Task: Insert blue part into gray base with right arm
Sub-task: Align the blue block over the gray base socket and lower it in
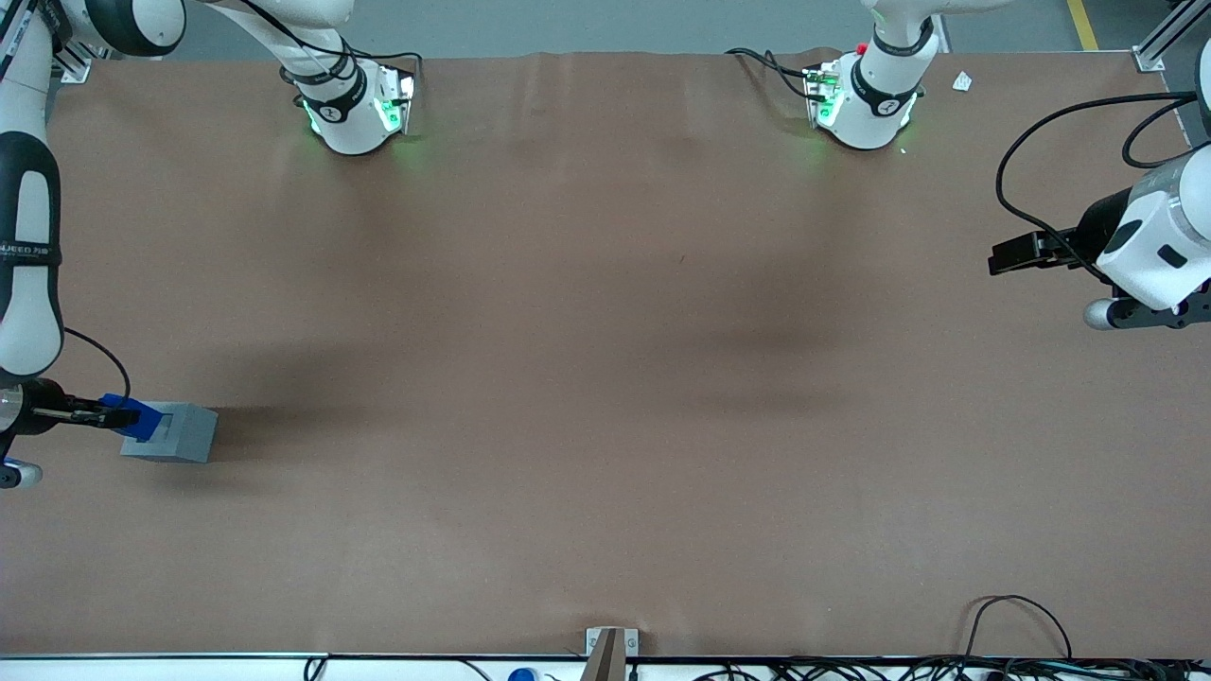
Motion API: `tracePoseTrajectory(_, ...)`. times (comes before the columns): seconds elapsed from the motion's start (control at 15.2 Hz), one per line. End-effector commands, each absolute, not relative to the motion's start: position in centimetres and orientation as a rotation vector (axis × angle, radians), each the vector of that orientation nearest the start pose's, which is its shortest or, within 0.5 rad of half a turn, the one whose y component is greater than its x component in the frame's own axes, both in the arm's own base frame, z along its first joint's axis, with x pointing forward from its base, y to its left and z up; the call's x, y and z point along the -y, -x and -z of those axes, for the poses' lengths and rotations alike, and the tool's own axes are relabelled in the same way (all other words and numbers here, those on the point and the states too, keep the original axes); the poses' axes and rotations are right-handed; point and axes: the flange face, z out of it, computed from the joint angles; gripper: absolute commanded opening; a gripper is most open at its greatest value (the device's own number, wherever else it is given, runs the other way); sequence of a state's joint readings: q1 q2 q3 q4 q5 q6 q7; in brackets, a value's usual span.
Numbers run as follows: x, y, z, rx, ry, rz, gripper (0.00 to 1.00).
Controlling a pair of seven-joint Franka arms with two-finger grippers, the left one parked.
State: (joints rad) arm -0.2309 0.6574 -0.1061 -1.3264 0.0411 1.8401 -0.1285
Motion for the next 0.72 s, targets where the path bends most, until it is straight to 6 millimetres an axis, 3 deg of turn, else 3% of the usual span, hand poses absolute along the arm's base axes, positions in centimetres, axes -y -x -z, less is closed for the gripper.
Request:
tracePoseTrajectory(0.0,23.3,-68.4,-33.3,-0.262,3.112,-0.187,0.00)
tracePoseTrajectory(0.66,23.4,-68.2,-31.3,-0.156,3.106,-0.232,0.00)
